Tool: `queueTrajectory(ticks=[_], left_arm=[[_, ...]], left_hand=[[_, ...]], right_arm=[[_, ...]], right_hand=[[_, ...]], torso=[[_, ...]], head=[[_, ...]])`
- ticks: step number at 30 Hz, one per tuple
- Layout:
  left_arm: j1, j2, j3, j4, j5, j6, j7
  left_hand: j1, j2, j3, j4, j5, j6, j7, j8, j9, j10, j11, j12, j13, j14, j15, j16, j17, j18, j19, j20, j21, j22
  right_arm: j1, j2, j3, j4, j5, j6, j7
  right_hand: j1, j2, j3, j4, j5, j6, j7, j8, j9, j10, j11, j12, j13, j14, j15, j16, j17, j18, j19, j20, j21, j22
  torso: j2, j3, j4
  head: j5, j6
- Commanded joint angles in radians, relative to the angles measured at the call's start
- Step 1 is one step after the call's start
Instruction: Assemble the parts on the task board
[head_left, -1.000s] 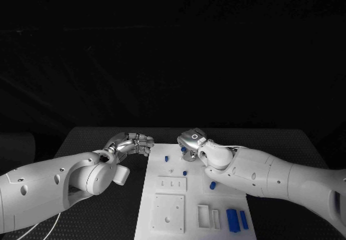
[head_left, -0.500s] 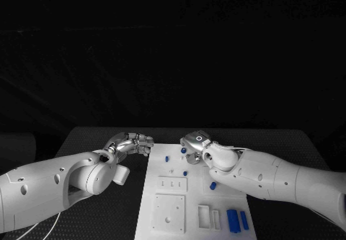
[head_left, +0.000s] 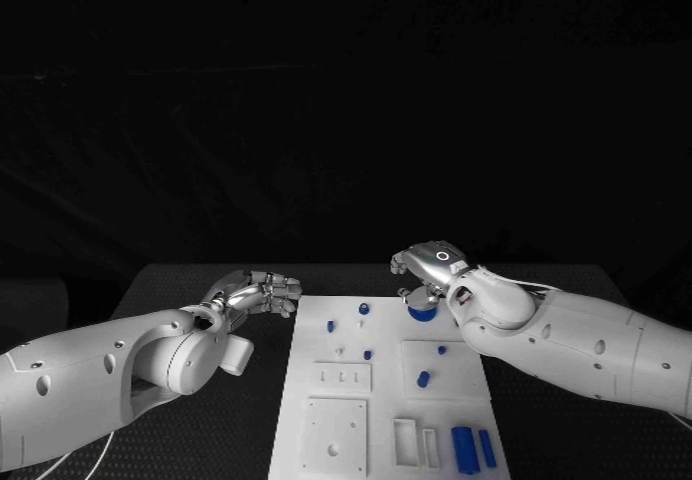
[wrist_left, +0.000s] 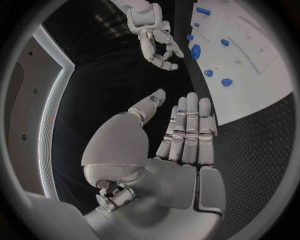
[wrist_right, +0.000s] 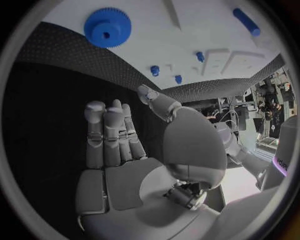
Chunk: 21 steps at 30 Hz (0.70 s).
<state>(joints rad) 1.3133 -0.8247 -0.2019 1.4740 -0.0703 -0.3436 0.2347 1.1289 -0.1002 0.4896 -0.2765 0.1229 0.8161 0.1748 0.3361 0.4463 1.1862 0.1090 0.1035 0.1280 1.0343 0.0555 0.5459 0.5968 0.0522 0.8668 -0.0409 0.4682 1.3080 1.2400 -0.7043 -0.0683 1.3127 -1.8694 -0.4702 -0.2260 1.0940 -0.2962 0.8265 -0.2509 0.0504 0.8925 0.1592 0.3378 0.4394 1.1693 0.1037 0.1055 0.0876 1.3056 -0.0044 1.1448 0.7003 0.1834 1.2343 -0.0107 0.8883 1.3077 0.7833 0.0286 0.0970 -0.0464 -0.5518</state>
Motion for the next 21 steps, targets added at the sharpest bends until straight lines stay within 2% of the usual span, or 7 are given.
queueTrajectory(ticks=[1,11,16,18,19,20,21], left_arm=[[0.002,0.002,0.001,-0.003,-0.004,0.018,0.010],[0.002,0.003,0.001,-0.004,-0.004,0.025,0.011],[0.001,0.007,0.001,-0.008,-0.004,0.026,0.011],[0.001,0.011,0.000,-0.011,-0.004,0.027,0.011],[0.001,0.013,0.000,-0.012,-0.004,0.027,0.011],[0.001,0.014,0.000,-0.013,-0.004,0.028,0.011],[0.001,0.015,0.000,-0.013,-0.004,0.029,0.011]], left_hand=[[-0.005,-0.001,0.003,-0.001,0.001,0.002,0.003,-0.005,0.000,0.001,0.003,-0.004,0.001,-0.003,0.002,-0.006,0.001,0.011,-0.009,-0.002,0.006,0.021],[-0.004,-0.001,0.004,-0.002,0.001,0.004,0.001,-0.004,0.000,0.002,0.002,-0.005,0.001,-0.004,0.002,-0.007,0.002,0.011,-0.010,-0.001,0.006,0.021],[-0.004,-0.001,0.005,-0.002,0.001,0.004,0.001,-0.004,0.000,0.002,0.002,-0.005,0.001,-0.004,0.002,-0.007,0.002,0.011,-0.010,-0.001,0.006,0.021],[-0.004,-0.001,0.005,-0.002,0.001,0.004,0.001,-0.004,0.000,0.002,0.002,-0.005,0.001,-0.004,0.002,-0.007,0.002,0.011,-0.010,-0.001,0.006,0.021],[-0.004,-0.001,0.005,-0.002,0.001,0.004,0.001,-0.004,0.000,0.002,0.002,-0.005,0.001,-0.004,0.003,-0.007,0.002,0.011,-0.010,-0.001,0.006,0.021],[-0.004,-0.001,0.005,-0.002,0.001,0.004,0.001,-0.005,0.000,0.002,0.002,-0.005,0.001,-0.004,0.003,-0.008,0.002,0.011,-0.010,-0.001,0.006,0.021],[-0.004,-0.001,0.005,-0.002,0.001,0.004,0.001,-0.005,0.000,0.002,0.002,-0.005,0.001,-0.004,0.003,-0.008,0.002,0.011,-0.010,-0.001,0.006,0.020]], right_arm=[[0.001,-0.039,0.001,0.036,0.065,0.056,0.026],[0.001,-0.080,0.000,0.000,0.113,0.152,0.066],[-0.001,-0.060,0.000,-0.040,0.134,0.162,0.081],[-0.001,-0.049,0.000,-0.063,0.150,0.176,0.086],[-0.003,-0.042,0.000,-0.075,0.155,0.178,0.092],[-0.006,-0.035,0.000,-0.088,0.156,0.171,0.099],[-0.009,-0.032,0.000,-0.094,0.158,0.169,0.102]], right_hand=[[-0.007,-0.001,-0.007,0.009,-0.002,0.013,0.000,0.009,0.002,0.036,-0.012,0.016,0.009,0.000,-0.016,0.006,-0.002,0.078,0.007,0.000,0.006,0.008],[-0.034,-0.002,-0.051,0.006,-0.002,0.002,0.006,0.004,0.000,0.053,-0.019,0.016,0.021,-0.001,-0.023,0.012,-0.007,0.078,0.005,-0.002,0.009,0.012],[-0.055,-0.002,-0.099,-0.002,-0.003,-0.003,0.004,0.002,-0.001,0.121,-0.041,0.051,0.059,-0.002,-0.045,0.019,-0.008,0.078,0.003,-0.007,0.012,0.015],[-0.059,0.001,-0.121,-0.001,-0.002,0.003,-0.015,0.006,0.001,0.228,-0.068,0.123,0.112,-0.001,-0.070,0.024,-0.006,0.078,0.005,-0.011,0.013,0.015],[-0.058,-0.005,-0.136,0.001,0.002,0.006,-0.033,0.008,0.003,0.330,-0.088,0.205,0.166,0.002,-0.087,0.031,-0.002,0.078,0.014,-0.014,0.016,0.014],[-0.044,0.003,-0.184,0.010,0.006,-0.014,-0.086,-0.005,0.000,0.275,-0.132,0.528,0.397,0.017,-0.139,0.064,0.017,0.078,0.056,-0.039,0.030,0.009],[-0.049,0.014,-0.174,0.021,0.008,0.007,-0.052,0.006,0.005,0.199,-0.110,0.522,0.414,0.000,-0.117,0.053,0.013,0.078,0.043,-0.040,0.018,0.005]], torso=[[-0.006,0.0067,-0.0185],[-0.009,0.0193,-0.0325],[-0.009,0.0236,-0.0341],[-0.008,0.0240,-0.0326],[-0.008,0.0237,-0.0311],[-0.008,0.0236,-0.0299],[-0.009,0.0218,-0.0287]], head=[[0.003,0.003],[-0.002,0.004],[-0.007,0.006],[-0.009,0.007],[-0.012,0.008],[-0.013,0.006],[-0.013,0.005]])
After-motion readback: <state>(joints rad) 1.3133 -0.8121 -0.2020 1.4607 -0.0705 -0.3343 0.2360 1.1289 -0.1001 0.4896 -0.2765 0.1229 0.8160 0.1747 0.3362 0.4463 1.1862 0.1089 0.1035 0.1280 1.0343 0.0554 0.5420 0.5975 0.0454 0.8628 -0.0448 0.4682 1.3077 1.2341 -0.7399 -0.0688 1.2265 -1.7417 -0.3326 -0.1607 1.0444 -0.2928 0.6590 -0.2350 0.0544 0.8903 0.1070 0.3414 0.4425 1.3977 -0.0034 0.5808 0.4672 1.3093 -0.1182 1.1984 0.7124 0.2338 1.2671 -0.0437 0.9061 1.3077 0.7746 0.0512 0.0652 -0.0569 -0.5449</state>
